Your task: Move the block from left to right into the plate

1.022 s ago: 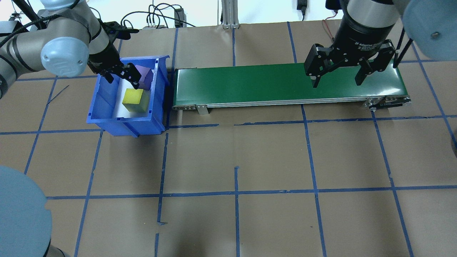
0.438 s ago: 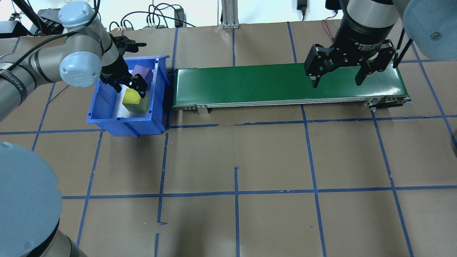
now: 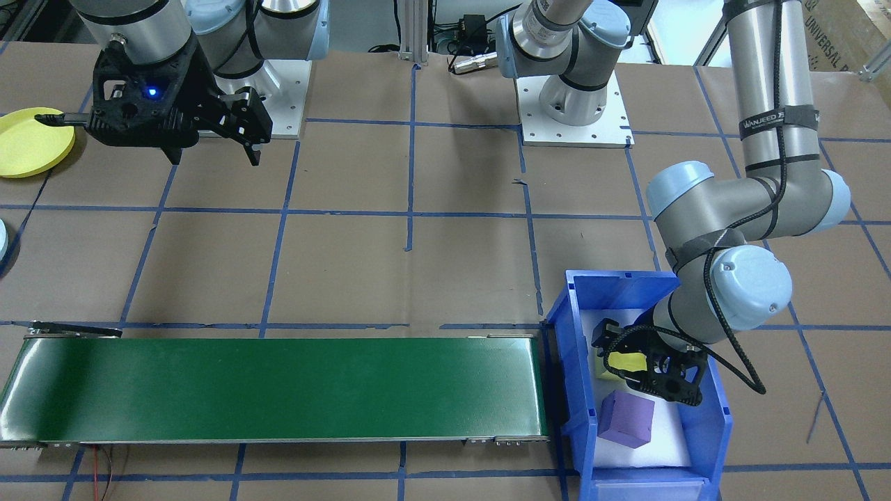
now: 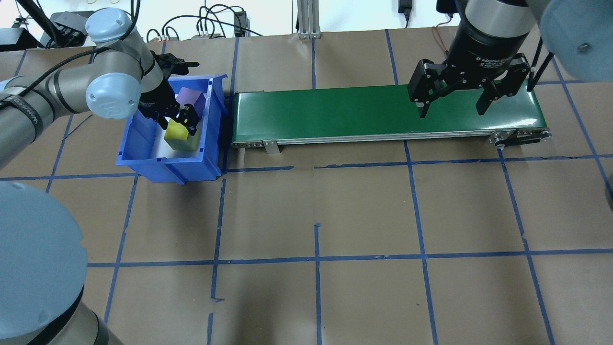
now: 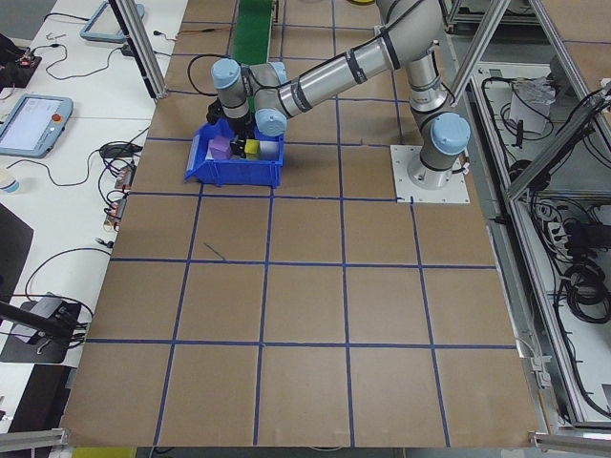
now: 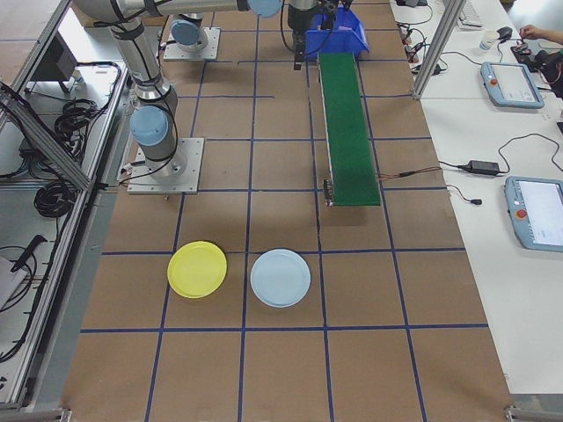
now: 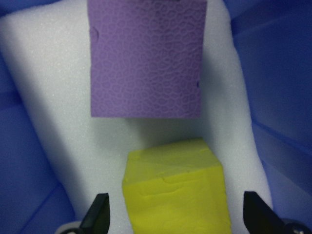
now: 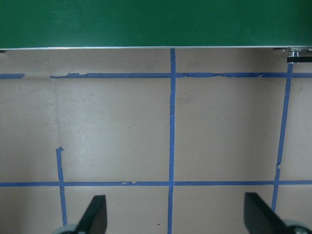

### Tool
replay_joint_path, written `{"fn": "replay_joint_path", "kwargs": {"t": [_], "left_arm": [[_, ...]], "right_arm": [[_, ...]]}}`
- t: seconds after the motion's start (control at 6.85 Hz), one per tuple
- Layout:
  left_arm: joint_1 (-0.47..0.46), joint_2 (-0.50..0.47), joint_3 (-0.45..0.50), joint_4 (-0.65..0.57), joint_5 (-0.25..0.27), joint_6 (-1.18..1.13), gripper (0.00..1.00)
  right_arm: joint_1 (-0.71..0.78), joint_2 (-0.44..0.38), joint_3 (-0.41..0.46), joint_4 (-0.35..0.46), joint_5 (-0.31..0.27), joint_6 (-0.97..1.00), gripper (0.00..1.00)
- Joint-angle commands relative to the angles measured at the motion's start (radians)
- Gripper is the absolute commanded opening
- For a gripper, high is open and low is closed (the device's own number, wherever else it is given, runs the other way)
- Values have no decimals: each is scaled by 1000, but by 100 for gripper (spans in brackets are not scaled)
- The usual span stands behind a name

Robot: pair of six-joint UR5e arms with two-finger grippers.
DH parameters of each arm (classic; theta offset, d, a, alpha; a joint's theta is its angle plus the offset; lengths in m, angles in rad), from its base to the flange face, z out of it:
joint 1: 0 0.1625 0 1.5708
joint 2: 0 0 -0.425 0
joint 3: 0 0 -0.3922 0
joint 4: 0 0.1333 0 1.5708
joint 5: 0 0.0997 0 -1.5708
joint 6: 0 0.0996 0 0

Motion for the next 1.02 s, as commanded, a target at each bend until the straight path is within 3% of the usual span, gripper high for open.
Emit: {"fn": "replay_joint_path", "kwargs": {"t": [0.0,0.15,0.44,0.58,0.73,0.88], "left_arm": [[0,14,12,-1,1,-4,36],[-1,73,41,1,-5,-13,35],[-15,258,63,-45,-74,-68,35],[-34,318,63,-106,-148,-172,35],[-104,330,63,-103,-184,-269,35],[-176,318,61,-84,-184,-383,35]], "right_arm": [[0,0,0,0,0,0,100],[0,0,0,0,-2,0,100],[0,-2,0,2,0,0,100],[0,-2,0,2,0,0,100],[0,-2,0,0,0,0,100],[0,-2,0,0,0,0,100]]}}
